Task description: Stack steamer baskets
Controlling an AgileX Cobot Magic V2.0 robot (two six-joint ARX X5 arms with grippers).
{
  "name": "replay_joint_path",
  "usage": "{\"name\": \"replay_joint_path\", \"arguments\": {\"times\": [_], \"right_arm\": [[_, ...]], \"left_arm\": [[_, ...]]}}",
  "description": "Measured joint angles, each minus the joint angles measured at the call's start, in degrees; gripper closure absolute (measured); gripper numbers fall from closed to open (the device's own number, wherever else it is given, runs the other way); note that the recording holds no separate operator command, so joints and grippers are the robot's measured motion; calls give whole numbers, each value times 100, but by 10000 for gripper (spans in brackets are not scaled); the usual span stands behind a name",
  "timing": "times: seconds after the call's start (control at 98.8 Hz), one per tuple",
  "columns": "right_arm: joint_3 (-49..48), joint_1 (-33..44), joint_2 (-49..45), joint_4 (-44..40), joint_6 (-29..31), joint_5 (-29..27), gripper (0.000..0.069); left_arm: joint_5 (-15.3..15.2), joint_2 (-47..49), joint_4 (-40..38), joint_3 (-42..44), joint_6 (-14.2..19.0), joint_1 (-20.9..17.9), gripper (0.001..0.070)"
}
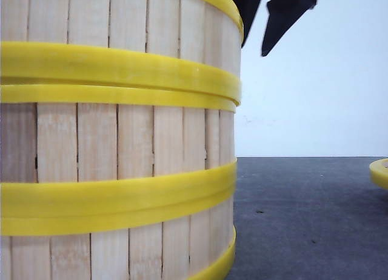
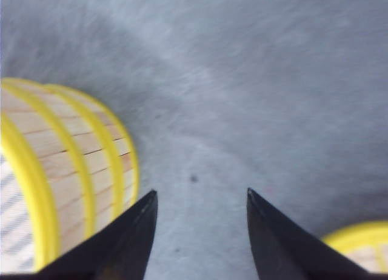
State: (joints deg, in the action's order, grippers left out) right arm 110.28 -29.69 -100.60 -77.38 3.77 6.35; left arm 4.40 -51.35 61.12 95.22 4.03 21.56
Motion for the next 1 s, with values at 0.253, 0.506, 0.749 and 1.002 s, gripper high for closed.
{"name": "replay_joint_path", "arguments": {"times": [0.253, 0.506, 0.749, 1.002], "right_arm": [[-1200, 444, 1043, 0, -46, -533, 412], [-3735, 1375, 2404, 81, -42, -776, 412], [-4118, 1937, 3010, 28, -39, -1027, 412], [-4133, 2577, 2898, 74, -120, -1362, 412]], "left_arm": [[-7, -2, 0, 0, -20, 0, 695], [-11, 0, 0, 0, -22, 0, 695], [-13, -7, -2, 0, -22, 125, 695], [-15, -20, 0, 0, -22, 262, 695]]}}
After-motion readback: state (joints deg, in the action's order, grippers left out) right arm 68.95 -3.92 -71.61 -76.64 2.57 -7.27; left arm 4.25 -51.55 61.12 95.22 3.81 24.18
